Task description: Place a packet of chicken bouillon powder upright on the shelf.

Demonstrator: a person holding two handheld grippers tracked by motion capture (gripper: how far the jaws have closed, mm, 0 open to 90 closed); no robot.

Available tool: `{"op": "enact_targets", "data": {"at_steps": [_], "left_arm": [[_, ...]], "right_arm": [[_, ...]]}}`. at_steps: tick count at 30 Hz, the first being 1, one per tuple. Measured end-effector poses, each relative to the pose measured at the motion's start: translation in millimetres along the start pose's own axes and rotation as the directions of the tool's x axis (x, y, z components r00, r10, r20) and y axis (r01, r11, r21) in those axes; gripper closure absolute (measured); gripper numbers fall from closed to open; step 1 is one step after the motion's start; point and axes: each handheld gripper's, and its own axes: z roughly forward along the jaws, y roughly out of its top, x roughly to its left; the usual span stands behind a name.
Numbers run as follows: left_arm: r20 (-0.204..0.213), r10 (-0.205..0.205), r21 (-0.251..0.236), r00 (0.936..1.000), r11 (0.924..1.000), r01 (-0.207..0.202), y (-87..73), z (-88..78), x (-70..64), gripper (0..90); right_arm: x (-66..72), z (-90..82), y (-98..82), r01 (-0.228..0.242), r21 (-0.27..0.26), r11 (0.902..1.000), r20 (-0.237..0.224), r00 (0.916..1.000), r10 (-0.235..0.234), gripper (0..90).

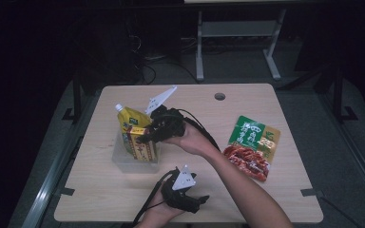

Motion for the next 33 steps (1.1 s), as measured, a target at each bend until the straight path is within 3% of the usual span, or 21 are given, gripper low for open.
{"op": "enact_targets", "data": {"at_steps": [5, 8, 33], "left_arm": [[-0.003, 0.026, 0.014, 0.9997, 0.9996, -0.026, 0.7, -1.2, 1.7, 19.5], [0.001, 0.007, -0.003, 1.0, 1.0, -0.007, 0.6, 0.1, -0.1, 19.4], [-0.003, 0.013, 0.006, 0.9999, 0.9999, -0.013, 0.6, 0.4, 0.7, 19.4]], "right_arm": [[-1.7, 6.2, -0.6, -0.001, 0.009, 1.0, -0.002, 1.0, 0.001, 67.0], [-3.5, 9.5, -1.1, 0.001, 0.008, 1.0, -0.007, 1.0, -0.001, 67.0], [-5.8, 38.4, -15.0, 0.004, 0.075, 0.9972, -0.021, 0.9998, -0.002, 66.9]]}}
